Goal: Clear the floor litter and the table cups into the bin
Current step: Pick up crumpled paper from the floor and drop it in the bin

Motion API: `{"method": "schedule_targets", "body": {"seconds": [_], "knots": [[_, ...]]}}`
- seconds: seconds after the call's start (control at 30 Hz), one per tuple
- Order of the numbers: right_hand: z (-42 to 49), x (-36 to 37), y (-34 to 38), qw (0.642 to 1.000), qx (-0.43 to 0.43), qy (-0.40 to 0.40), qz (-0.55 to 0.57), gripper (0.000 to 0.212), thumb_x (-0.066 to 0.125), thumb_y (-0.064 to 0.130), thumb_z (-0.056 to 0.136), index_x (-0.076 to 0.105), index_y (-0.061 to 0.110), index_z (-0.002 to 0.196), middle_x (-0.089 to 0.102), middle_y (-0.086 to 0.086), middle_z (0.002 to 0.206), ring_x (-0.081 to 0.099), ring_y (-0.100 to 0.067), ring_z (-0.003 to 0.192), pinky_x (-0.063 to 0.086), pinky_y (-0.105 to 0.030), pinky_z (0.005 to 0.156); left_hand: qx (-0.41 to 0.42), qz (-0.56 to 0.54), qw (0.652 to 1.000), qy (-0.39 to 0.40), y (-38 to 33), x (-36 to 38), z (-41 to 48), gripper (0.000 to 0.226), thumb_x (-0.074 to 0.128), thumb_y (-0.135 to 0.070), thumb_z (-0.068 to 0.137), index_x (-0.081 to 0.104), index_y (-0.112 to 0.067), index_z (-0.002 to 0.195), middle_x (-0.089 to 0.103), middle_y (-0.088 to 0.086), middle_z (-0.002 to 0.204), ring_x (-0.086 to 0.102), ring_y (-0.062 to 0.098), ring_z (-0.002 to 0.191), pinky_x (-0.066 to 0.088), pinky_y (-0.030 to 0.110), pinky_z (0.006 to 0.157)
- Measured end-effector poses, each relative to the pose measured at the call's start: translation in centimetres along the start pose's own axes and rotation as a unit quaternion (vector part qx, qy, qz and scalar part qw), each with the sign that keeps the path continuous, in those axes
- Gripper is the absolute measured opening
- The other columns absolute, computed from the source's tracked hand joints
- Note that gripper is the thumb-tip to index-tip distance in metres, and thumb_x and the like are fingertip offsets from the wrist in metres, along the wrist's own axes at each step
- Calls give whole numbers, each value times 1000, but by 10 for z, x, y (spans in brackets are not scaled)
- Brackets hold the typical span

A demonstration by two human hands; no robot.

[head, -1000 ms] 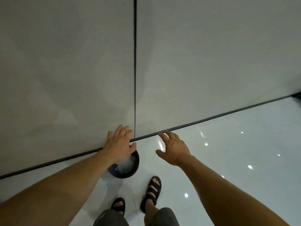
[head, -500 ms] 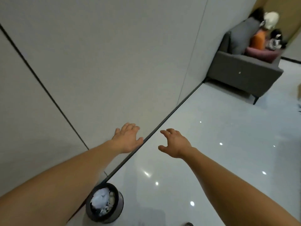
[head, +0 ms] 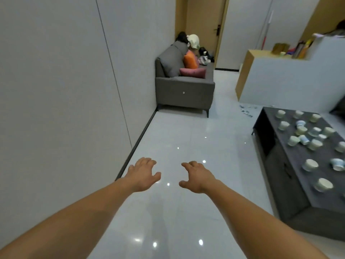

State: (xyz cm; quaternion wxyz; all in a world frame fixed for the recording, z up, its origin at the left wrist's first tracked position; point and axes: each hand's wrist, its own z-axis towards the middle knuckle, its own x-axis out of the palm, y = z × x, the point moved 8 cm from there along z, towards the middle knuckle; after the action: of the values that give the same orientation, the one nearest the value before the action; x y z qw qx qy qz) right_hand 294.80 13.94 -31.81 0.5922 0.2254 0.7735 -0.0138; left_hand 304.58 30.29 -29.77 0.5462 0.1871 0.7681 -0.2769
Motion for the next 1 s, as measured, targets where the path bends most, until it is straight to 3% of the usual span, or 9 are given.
{"method": "schedule_targets", "body": {"seconds": [0.53, 0.77, 1.0], "knots": [[158, -101, -184, 980, 184, -34, 68, 79, 58, 50, 88, 19, 26, 153, 24, -3, 156, 27, -24, 140, 36, -41, 109, 172, 6, 985, 17, -141, -46, 320, 64, 39, -54, 93, 28, -22, 147, 19, 0, 157, 10, 20, 146, 17, 47, 114], [241, -141, -249, 971, 219, -50, 80, 79, 58, 52, 88, 21, 27, 152, 24, -2, 156, 29, -24, 139, 36, -43, 109, 214, 28, 976, 34, -187, -66, 440, 63, 40, -53, 93, 28, -22, 147, 19, 1, 157, 10, 21, 146, 17, 48, 115], [332, -195, -374, 966, 236, -59, 86, 78, 58, 51, 89, 21, 25, 153, 23, -4, 157, 28, -26, 140, 36, -43, 110, 232, 41, 971, 32, -273, -74, 563, 63, 40, -52, 94, 27, -22, 147, 18, 1, 158, 11, 22, 146, 18, 48, 114]]}}
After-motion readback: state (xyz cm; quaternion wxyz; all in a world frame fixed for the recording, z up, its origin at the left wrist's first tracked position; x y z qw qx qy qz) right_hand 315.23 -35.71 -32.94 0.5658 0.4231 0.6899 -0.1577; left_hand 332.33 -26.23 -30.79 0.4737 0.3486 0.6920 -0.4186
